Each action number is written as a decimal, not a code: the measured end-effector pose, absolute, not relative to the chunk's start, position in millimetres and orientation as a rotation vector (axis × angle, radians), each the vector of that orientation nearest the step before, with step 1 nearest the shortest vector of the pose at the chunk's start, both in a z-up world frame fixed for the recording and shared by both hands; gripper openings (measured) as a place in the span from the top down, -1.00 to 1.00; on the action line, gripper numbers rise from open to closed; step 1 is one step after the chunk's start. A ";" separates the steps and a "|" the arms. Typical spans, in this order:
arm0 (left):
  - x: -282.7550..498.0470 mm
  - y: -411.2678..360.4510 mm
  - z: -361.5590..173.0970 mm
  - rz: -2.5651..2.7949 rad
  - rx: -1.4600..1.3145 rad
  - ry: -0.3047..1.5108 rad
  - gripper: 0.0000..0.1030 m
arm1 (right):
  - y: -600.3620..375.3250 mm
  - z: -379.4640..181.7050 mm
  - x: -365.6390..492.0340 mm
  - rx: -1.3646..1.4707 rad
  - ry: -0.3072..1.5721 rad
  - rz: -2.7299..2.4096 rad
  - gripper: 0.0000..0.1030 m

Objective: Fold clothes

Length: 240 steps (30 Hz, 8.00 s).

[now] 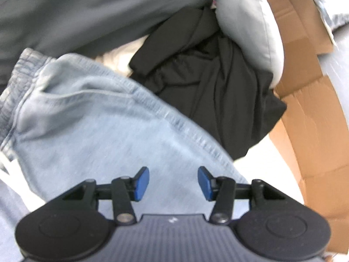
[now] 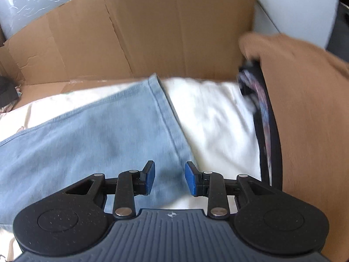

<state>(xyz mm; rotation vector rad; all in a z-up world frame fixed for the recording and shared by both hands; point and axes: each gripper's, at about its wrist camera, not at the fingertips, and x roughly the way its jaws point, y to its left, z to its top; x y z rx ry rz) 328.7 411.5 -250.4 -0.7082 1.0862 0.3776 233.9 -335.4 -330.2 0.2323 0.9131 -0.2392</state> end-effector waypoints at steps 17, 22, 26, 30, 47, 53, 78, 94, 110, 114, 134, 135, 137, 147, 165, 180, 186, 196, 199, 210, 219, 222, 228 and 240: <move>236.1 389.5 -264.8 0.353 -0.559 1.155 -0.02 | -357.9 -360.1 224.5 0.490 0.913 -0.222 -0.07; 213.0 378.4 -272.4 0.322 -0.527 1.187 -0.01 | -362.5 -353.9 223.5 0.503 0.890 -0.228 0.66; 200.4 369.0 -277.4 0.294 -0.556 1.179 -0.01 | -367.3 -329.9 219.0 0.470 0.847 -0.257 1.00; 199.7 350.9 -281.4 0.232 -0.505 1.185 0.02 | -378.8 -303.8 213.6 0.448 0.792 -0.315 1.00; 193.8 300.1 -295.3 0.078 -0.525 1.251 0.02 | -361.1 -355.4 213.3 0.596 0.908 -0.267 0.19; 197.9 287.6 -310.0 0.047 -0.532 1.272 0.02 | -369.7 -376.1 214.3 0.682 0.844 -0.256 0.17; 225.7 287.6 -324.1 0.074 -0.524 1.214 0.03 | -365.4 -286.3 228.5 0.602 0.702 -0.170 0.94; 188.5 283.5 -338.7 0.186 -0.795 1.166 -0.17 | -371.6 -302.7 224.7 0.569 0.745 -0.191 0.94; 182.1 286.1 -336.2 0.223 -0.837 1.144 0.10 | -374.6 -312.0 226.5 0.587 0.766 -0.196 0.94; 181.9 294.3 -342.0 0.251 -0.953 1.115 0.10 | -372.5 -315.7 226.0 0.587 0.772 -0.203 0.94; 169.9 305.9 -343.4 0.324 -1.087 1.036 0.19 | -369.6 -327.8 225.8 0.576 0.797 -0.219 0.94; 172.1 305.8 -344.3 0.331 -1.084 1.036 0.19 | -369.4 -328.0 225.9 0.576 0.798 -0.219 0.94; 179.2 305.6 -346.7 0.355 -1.081 1.041 0.19 | -369.1 -328.4 226.2 0.576 0.799 -0.218 0.94; 192.2 299.1 -348.5 0.434 -1.046 1.040 0.26 | -365.0 -333.0 226.9 0.572 0.808 -0.218 0.94; 145.7 300.1 -325.5 0.394 -1.041 1.156 0.94 | -363.7 -307.3 214.5 0.528 0.766 -0.224 0.94; 151.6 298.7 -347.0 0.373 -1.009 1.205 0.95 | -359.5 -314.8 226.8 0.486 0.762 -0.248 0.93; 146.3 298.0 -339.5 0.354 -1.011 1.201 0.96 | -356.2 -296.9 221.9 0.479 0.703 -0.240 0.94; 156.6 290.3 -346.4 0.331 -0.945 1.289 0.87 | -369.2 -351.9 223.5 0.558 0.883 -0.373 0.84; 158.5 286.9 -335.2 0.306 -0.913 1.303 0.65 | -367.9 -343.6 223.2 0.543 0.865 -0.387 0.75; 162.9 298.0 -284.6 0.288 -0.848 1.211 0.41 | -346.8 -311.4 205.6 0.393 0.782 -0.379 0.67; 171.9 342.4 -283.4 0.414 -0.759 1.160 0.34 | -318.3 -325.6 219.0 0.382 0.828 -0.236 0.53; 185.2 344.8 -300.9 0.397 -0.733 1.189 0.34 | -314.7 -338.2 228.8 0.367 0.878 -0.198 0.48; 204.8 354.5 -332.4 0.423 -0.714 1.254 0.42 | -317.6 -360.1 239.5 0.301 0.940 -0.186 0.46; 262.9 394.3 -279.8 0.510 -0.556 1.197 0.13 | -334.7 -337.1 250.2 0.302 0.858 -0.239 0.42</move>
